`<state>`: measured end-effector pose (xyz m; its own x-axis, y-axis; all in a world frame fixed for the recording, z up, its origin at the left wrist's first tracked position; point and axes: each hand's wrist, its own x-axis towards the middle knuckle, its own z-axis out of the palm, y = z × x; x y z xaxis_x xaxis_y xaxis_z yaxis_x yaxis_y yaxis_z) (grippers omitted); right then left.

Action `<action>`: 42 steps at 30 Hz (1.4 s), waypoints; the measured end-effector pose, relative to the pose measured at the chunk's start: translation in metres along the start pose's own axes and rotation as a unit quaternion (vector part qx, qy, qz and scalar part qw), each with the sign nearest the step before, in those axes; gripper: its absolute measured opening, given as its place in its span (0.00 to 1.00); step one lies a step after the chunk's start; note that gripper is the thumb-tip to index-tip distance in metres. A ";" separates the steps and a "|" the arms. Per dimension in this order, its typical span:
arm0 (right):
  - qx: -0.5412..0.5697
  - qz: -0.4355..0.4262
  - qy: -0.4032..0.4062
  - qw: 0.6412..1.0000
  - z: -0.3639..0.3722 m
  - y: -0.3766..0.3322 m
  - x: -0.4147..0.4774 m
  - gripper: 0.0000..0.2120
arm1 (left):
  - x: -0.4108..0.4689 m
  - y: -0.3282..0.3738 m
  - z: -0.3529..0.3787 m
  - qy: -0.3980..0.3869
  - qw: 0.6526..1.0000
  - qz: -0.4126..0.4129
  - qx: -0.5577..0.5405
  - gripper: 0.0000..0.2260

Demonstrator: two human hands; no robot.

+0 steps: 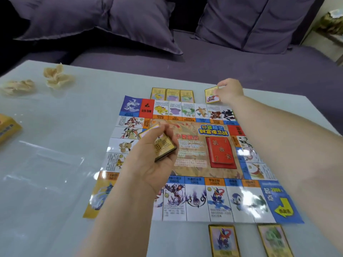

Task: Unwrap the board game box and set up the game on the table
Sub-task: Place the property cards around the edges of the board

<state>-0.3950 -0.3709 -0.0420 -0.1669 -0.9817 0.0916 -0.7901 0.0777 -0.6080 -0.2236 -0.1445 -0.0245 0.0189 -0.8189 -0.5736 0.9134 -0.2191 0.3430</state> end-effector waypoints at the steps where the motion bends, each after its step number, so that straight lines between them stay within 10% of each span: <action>1: -0.018 -0.003 0.004 1.000 0.003 0.002 0.002 0.17 | 0.001 -0.001 0.000 0.002 1.000 -0.002 -0.003 0.03; 9: -0.135 -0.079 0.052 0.986 0.002 0.014 0.000 0.17 | 0.000 -0.007 0.001 0.019 1.000 -0.014 -0.016 0.03; 14: -0.266 -0.226 -0.075 0.934 0.001 0.022 -0.020 0.18 | -0.004 -0.011 0.004 0.009 1.000 -0.022 -0.014 0.02; 34: -0.342 -0.251 -0.118 0.898 -0.004 0.024 -0.031 0.17 | -0.006 -0.010 0.003 -0.017 0.999 -0.023 -0.015 0.04; 42: -0.037 -0.179 -0.069 0.981 -0.056 -0.009 -0.090 0.18 | -0.012 -0.014 0.004 -0.089 0.990 -0.009 0.110 0.09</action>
<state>-0.4054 -0.2732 -0.0006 0.2063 -0.9624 0.1768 -0.8250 -0.2683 -0.4974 -0.2382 -0.1338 -0.0191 -0.0857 -0.8903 -0.4473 0.8025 -0.3278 0.4986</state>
